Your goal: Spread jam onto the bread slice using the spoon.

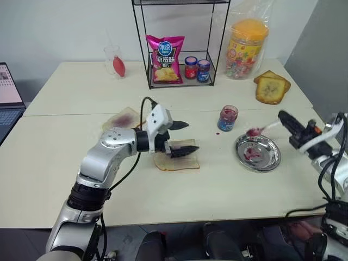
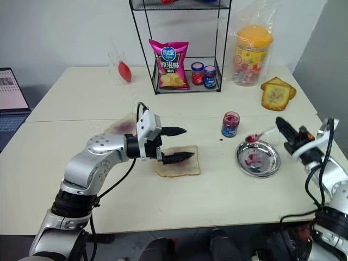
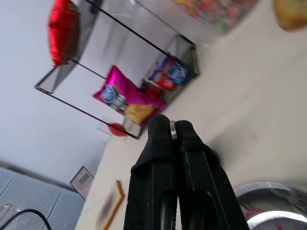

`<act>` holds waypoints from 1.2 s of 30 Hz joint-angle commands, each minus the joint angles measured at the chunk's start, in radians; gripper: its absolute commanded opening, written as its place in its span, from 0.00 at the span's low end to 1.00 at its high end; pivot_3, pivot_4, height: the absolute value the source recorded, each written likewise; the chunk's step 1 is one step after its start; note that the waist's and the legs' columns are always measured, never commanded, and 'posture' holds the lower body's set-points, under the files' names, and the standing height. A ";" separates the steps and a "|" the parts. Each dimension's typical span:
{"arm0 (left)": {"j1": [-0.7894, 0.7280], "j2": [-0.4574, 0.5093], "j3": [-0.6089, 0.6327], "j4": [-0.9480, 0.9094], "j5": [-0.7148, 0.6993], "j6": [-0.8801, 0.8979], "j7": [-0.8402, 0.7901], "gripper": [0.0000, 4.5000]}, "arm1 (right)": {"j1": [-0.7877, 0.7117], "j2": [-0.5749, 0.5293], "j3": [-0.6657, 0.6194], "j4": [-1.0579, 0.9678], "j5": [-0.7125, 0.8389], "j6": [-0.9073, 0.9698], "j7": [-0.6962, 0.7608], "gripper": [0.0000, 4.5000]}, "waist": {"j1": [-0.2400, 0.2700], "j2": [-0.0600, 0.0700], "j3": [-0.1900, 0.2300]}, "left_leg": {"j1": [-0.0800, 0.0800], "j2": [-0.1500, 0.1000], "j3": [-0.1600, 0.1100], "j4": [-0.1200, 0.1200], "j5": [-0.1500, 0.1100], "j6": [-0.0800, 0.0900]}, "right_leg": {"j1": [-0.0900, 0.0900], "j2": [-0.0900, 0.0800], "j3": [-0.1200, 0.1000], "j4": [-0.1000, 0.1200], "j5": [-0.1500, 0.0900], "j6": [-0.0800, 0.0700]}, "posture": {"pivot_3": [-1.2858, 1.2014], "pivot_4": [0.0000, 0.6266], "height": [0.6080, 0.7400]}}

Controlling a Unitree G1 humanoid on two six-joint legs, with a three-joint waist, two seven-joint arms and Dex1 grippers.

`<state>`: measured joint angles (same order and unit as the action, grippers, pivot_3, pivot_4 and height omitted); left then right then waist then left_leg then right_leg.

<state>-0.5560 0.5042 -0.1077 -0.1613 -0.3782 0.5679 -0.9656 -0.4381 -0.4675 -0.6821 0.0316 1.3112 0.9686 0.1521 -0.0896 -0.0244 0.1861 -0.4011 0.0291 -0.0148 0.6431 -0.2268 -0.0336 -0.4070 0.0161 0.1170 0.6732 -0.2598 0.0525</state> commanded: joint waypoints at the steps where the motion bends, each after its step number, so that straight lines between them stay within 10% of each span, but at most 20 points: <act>1: -0.034 -0.031 0.028 0.031 0.008 -0.064 0.045 1.00 | -0.099 -0.017 0.043 -0.025 -0.036 -0.055 -0.050 0.01 | 0.002 0.000 0.000 | 0.000 0.000 0.000 0.000 0.000 0.000 | 0.000 0.000 0.000 -0.001 0.000 0.000 | 0.52 0.24 1.00; 15: -0.061 -0.083 0.014 0.067 0.003 -0.085 0.085 1.00 | -0.321 0.005 0.337 0.102 -0.431 -0.253 0.060 0.01 | 0.016 0.000 0.000 | -0.020 0.000 -0.002 -0.002 0.000 0.000 | -0.014 -0.001 -0.004 -0.009 0.005 -0.002 | 0.52 0.24 1.00; 36: -0.063 -0.072 0.011 0.059 -0.003 -0.089 0.084 1.00 | -0.332 -0.027 0.347 0.111 -0.581 -0.294 0.130 0.01 | 0.030 0.001 0.000 | -0.022 0.000 -0.003 0.000 0.000 0.000 | -0.014 -0.002 -0.005 -0.009 0.005 -0.002 | 0.52 0.24 1.00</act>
<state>-0.5964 0.4355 -0.1095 -0.0732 -0.3726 0.4945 -0.8834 -0.7660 -0.4768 -0.3443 0.1800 0.7617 0.7073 0.2591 -0.0592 -0.0239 0.1861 -0.4227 0.0291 -0.0180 0.6436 -0.2269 -0.0335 -0.4213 0.0141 0.1118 0.6641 -0.2545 0.0504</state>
